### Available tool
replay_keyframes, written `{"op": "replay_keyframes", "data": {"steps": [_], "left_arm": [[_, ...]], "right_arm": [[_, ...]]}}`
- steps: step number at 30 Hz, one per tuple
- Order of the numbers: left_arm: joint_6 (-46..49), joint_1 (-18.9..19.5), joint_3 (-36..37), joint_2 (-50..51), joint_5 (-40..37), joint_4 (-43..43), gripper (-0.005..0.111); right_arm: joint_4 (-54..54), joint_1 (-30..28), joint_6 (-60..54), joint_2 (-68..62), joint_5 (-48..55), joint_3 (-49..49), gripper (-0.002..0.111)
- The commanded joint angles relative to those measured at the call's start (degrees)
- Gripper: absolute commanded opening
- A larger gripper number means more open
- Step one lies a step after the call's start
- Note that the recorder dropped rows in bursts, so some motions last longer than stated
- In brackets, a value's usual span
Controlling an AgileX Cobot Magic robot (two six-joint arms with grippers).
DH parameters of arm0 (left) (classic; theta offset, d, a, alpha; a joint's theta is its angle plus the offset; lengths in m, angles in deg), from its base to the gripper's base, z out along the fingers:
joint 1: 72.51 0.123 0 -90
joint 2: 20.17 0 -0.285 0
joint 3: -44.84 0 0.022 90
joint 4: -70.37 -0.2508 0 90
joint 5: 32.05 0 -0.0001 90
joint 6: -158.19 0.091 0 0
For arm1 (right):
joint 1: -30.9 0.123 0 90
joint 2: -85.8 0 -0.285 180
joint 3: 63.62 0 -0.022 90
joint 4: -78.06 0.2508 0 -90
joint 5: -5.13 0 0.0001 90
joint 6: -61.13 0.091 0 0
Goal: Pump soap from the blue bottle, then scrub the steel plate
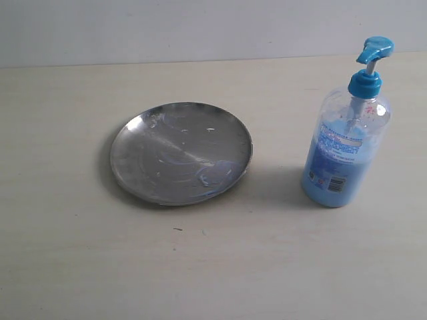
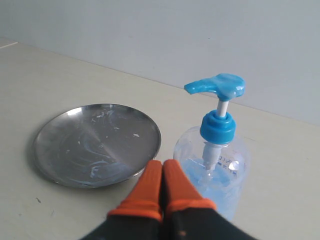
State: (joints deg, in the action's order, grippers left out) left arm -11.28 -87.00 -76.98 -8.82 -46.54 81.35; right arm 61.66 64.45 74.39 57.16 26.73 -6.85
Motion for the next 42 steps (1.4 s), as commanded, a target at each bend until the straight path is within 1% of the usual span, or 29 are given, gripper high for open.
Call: {"op": "replay_keyframes", "data": {"steps": [1,5,8,11,13,17,24,29,42], "left_arm": [[-0.1,6.1,2.4,-1.8,1.3,-0.3,0.000],[-0.3,11.0,4.3,-1.9,1.3,-0.3,0.000],[-0.3,13.8,5.7,-1.9,1.5,-0.3,0.000],[-0.4,15.3,7.5,-2.1,1.9,-1.1,0.000],[-2.6,15.8,9.0,-2.7,2.6,-3.2,0.000],[-11.2,15.9,11.5,-3.6,2.9,-11.3,0.000],[-17.3,15.9,16.0,-3.6,3.1,-15.6,0.000],[-18.4,15.9,19.0,-3.6,3.1,-15.5,0.000],[-18.3,15.9,19.0,-3.6,-1.8,-15.2,0.000]], "right_arm": [[-0.2,-0.2,0.0,0.2,-0.7,0.2,0.000],[-0.2,-0.2,0.0,0.2,-0.7,0.2,0.000],[-0.2,-0.2,0.0,0.2,-0.7,0.2,0.000],[-0.2,-0.2,0.0,0.2,-0.7,0.2,0.000],[-0.2,-0.2,0.0,0.2,-0.9,0.2,0.000],[-0.2,-0.2,0.0,0.2,-1.2,0.2,0.000],[-0.2,-0.2,-0.1,0.2,-1.2,0.2,0.000],[-0.2,-0.2,0.0,0.2,-1.2,0.2,0.000],[-0.2,-0.2,0.0,0.2,-1.2,0.2,0.000]]}}
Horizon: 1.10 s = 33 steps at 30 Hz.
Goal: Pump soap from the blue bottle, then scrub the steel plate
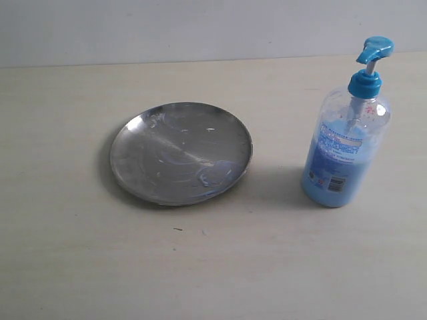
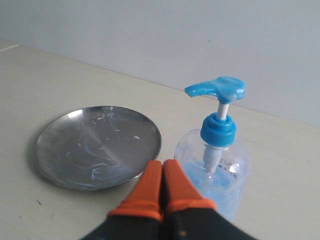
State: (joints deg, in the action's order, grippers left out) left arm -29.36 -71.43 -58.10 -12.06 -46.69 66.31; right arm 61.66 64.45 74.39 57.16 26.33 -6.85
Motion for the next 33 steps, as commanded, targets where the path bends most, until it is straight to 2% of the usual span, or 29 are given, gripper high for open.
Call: {"op": "replay_keyframes", "data": {"steps": [1,33], "left_arm": [[-0.2,0.3,0.2,-0.3,-2.6,-0.2,0.000],[-0.2,0.3,0.2,-0.3,-4.0,-0.2,0.000]], "right_arm": [[-0.2,-0.2,0.0,0.2,-0.8,0.2,0.000],[-0.2,-0.2,-0.1,0.2,-0.8,0.2,0.000]]}}
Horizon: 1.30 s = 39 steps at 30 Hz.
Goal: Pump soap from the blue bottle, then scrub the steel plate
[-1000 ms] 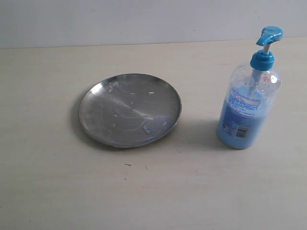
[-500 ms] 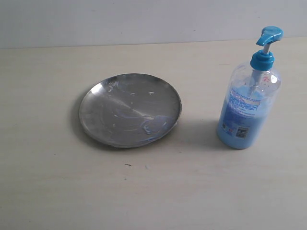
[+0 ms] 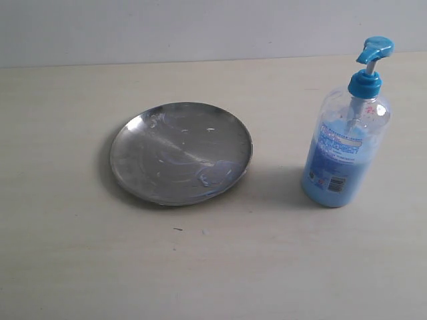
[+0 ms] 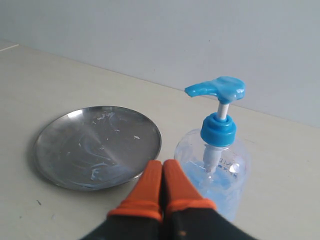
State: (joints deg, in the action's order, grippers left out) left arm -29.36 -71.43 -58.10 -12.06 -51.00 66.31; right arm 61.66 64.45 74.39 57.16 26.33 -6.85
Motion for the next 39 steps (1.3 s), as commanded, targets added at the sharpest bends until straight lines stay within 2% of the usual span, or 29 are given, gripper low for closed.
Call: {"op": "replay_keyframes", "data": {"steps": [1,16,19,26,34,39], "left_arm": [[-0.2,0.3,0.2,-0.3,0.3,-0.2,0.000],[-0.2,0.3,0.2,-0.3,0.3,-0.2,0.000],[-0.2,0.3,0.2,-0.3,0.3,-0.2,0.000],[-0.2,0.3,0.2,-0.3,0.3,-0.2,0.000],[-0.2,0.3,0.2,-0.3,0.3,-0.2,0.000],[-0.2,0.3,0.2,-0.3,0.3,-0.2,0.000]], "right_arm": [[-0.2,-0.2,-0.1,0.2,-0.8,0.2,0.000],[1.7,-0.2,-2.4,0.5,-0.5,2.4,0.000],[8.1,-4.4,-9.3,4.0,-0.2,4.6,0.000],[9.2,-16.0,-9.2,10.3,-0.3,9.6,0.000],[10.4,-23.3,-8.8,16.3,-0.5,14.1,0.000],[10.2,-26.0,-8.8,19.1,-1.8,17.2,0.000]]}}
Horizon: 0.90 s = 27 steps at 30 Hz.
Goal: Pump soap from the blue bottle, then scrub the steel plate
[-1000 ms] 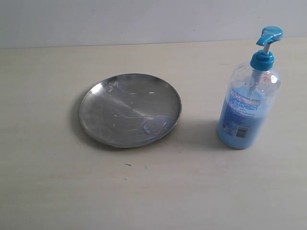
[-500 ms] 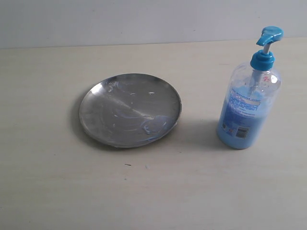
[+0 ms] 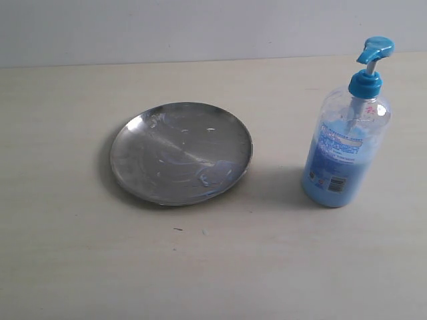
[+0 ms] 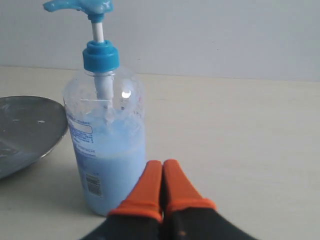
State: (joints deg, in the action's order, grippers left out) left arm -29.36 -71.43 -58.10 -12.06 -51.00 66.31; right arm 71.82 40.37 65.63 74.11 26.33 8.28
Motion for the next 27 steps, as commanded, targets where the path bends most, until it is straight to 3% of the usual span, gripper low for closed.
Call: {"op": "replay_keyframes", "data": {"steps": [1,27], "left_arm": [[-0.2,0.3,0.2,-0.3,0.3,-0.2,0.000],[-0.2,0.3,0.2,-0.3,0.3,-0.2,0.000]], "right_arm": [[0.0,-2.3,0.0,2.6,-2.0,2.5,0.000],[-0.2,-3.5,0.1,3.9,-3.1,5.3,0.000]]}}
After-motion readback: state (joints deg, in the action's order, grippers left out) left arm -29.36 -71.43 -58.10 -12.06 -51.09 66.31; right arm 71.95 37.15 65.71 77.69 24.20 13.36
